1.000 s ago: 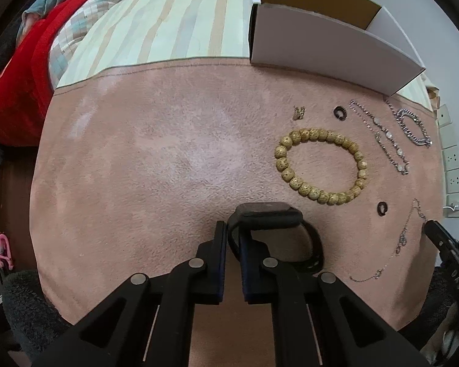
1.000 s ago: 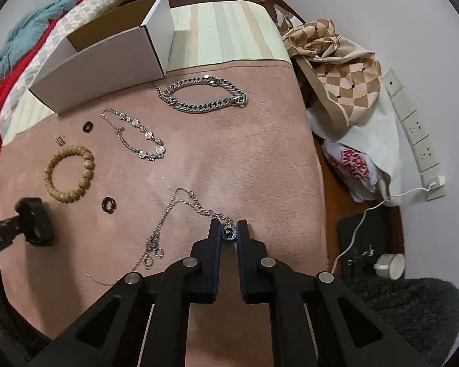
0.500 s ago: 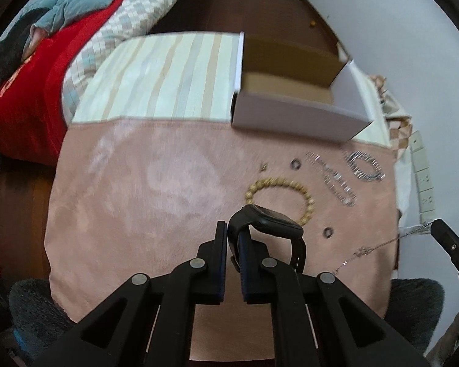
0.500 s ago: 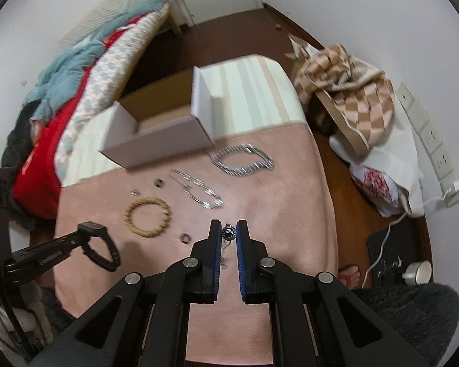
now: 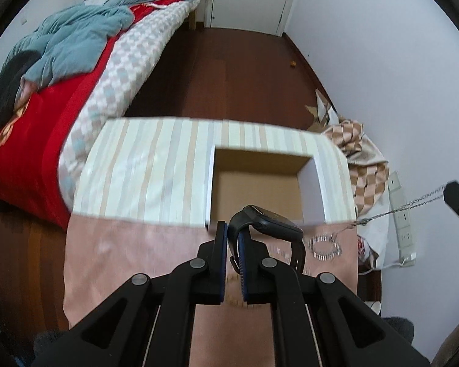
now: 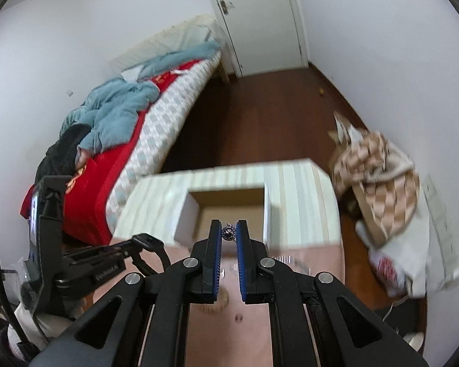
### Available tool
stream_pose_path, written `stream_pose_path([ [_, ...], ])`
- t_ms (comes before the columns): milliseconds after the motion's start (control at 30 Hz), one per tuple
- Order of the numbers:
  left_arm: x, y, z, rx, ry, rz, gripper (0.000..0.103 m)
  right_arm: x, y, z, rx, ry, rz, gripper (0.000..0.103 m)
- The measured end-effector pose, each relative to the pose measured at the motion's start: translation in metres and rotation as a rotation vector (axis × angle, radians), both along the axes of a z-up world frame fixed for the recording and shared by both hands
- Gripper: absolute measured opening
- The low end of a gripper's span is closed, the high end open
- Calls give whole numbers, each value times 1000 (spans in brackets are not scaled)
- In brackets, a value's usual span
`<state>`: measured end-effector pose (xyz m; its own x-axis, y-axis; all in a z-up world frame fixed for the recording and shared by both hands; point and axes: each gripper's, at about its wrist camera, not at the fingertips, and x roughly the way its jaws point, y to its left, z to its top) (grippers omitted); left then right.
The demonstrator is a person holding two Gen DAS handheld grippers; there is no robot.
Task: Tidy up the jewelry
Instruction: 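Carry the watch band and pendant chain into the white box and release both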
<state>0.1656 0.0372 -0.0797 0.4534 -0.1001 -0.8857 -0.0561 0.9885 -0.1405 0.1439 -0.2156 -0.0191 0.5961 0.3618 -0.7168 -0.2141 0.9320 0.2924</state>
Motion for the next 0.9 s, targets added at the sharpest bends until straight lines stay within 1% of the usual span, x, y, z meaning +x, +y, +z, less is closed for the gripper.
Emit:
stream_pose_path([
  [100, 21, 5, 2, 12, -10, -5, 4, 31, 13, 9, -8, -22, 16, 10],
  [200, 44, 10, -4, 16, -2, -5, 4, 63, 27, 0, -11, 0, 34, 10],
  [233, 53, 12, -8, 14, 8, -7, 4, 73, 30, -7, -12, 15, 39, 10],
  [333, 76, 13, -26, -4, 49, -11, 4, 104, 46, -42, -30, 90, 60, 10],
  [367, 84, 13, -33, -9, 65, -13, 4, 109, 49, -52, -36, 107, 63, 10],
  [433, 96, 12, -49, -19, 100, -23, 4, 122, 56, -82, -50, 167, 69, 10],
  [567, 117, 7, -74, -43, 163, -45, 6, 137, 56, -124, -65, 239, 65, 10],
  [667, 129, 4, -86, -40, 213, -31, 10, 145, 50, -144, -58, 275, 58, 10],
  [733, 135, 6, -91, -64, 246, -18, 10, 149, 49, -150, -48, 294, 59, 10],
  [767, 136, 6, -91, -82, 246, -15, 12, 152, 47, -154, -39, 311, 65, 10],
  [800, 137, 5, -90, -89, 242, -15, 16, 155, 45, -157, -33, 328, 72, 10],
  [833, 138, 5, -87, -76, 241, -12, 38, 157, 44, -158, -29, 337, 73, 11],
  [867, 137, 5, -83, -78, 231, -8, 73, 158, 44, -159, -31, 346, 79, 11],
  [900, 136, 6, -79, -86, 214, -7, 87, 158, 43, -158, -34, 350, 81, 11],
])
